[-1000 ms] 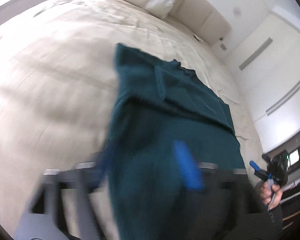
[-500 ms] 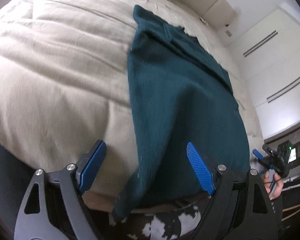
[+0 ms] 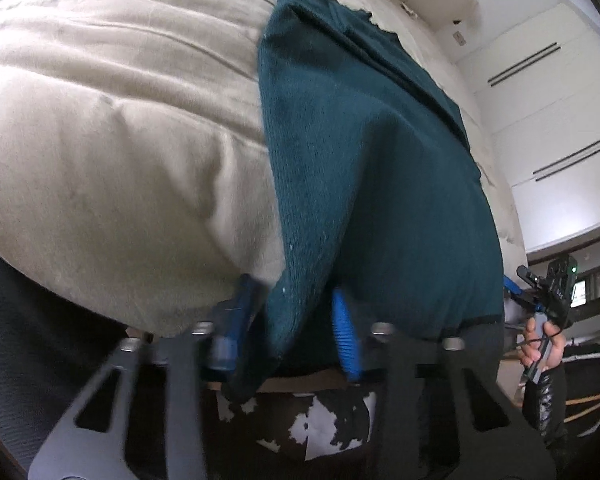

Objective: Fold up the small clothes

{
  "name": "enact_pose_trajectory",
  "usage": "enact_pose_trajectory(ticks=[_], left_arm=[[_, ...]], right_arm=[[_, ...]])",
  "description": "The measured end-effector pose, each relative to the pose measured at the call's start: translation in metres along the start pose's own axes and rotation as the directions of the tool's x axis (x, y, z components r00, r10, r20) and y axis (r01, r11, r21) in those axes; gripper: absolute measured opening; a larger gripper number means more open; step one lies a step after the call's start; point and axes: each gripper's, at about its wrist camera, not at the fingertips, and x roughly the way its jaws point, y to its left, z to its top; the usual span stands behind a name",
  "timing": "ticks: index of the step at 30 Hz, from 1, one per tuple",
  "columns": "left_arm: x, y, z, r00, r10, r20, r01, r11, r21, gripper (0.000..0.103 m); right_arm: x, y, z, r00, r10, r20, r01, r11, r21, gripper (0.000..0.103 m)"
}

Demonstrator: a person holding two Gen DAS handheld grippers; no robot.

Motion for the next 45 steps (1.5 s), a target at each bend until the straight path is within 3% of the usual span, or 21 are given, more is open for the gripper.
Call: enact_pose_trajectory(ticks=[7,11,19,25,27,29,34,37,41,45], left_arm=[[0.011,-0.010,-0.002,0.999,-0.004,-0.045,0.005,0.999,0.039,0.032],[0.014,-0.011,0.000,0.999,0.004,-0.045,-0.003,0.999,0.039,0.021],[0.017,-0.009,-0.001,0.998,-0.005,-0.061,0.008,0.998,0.054,0.014],[0.015,-0.007,-0.004,0.998,0.003,-0.070,0.003,0.997,0.080,0.005],[0.012,-0.009,-0.005,0.997,0.003,-0.073,0.005,0.995,0.097,0.004],[0.009,-0.013,-0.005,0.997,-0.010,-0.074,0.019,0.993,0.121,0.003],[-0.009,-0.020,0.001,0.990,-0.136,-0.044,0.140,0.985,0.102,0.003],[-0.022,-0.020,0.007,0.977,-0.210,-0.015,0.211,0.974,0.084,0.003],[-0.036,-0.019,0.016,0.944,-0.329,0.024,0.327,0.944,0.045,0.003],[-0.050,-0.014,0.028,0.893,-0.440,0.089,0.442,0.897,-0.006,0.003]], right_arm=[[-0.002,-0.001,-0.002,0.996,-0.042,-0.084,0.039,0.999,-0.038,0.074],[0.001,-0.004,-0.005,0.988,-0.071,-0.136,0.066,0.997,-0.044,0.065],[0.019,0.000,-0.011,0.965,-0.081,-0.249,0.064,0.995,-0.074,0.056],[0.026,0.003,-0.020,0.947,-0.098,-0.305,0.072,0.993,-0.095,0.020],[0.021,0.000,-0.020,0.955,-0.069,-0.287,0.050,0.996,-0.076,0.011],[0.015,0.001,-0.020,0.964,-0.047,-0.263,0.031,0.997,-0.065,0.010],[-0.010,0.011,-0.011,0.983,0.093,-0.157,-0.102,0.993,-0.052,0.008],[-0.022,0.019,-0.002,0.980,0.170,-0.101,-0.175,0.983,-0.049,0.008],[-0.031,0.022,0.013,0.957,0.288,-0.016,-0.289,0.957,-0.017,0.008],[-0.038,0.017,0.029,0.919,0.383,0.090,-0.387,0.921,0.035,0.008]])
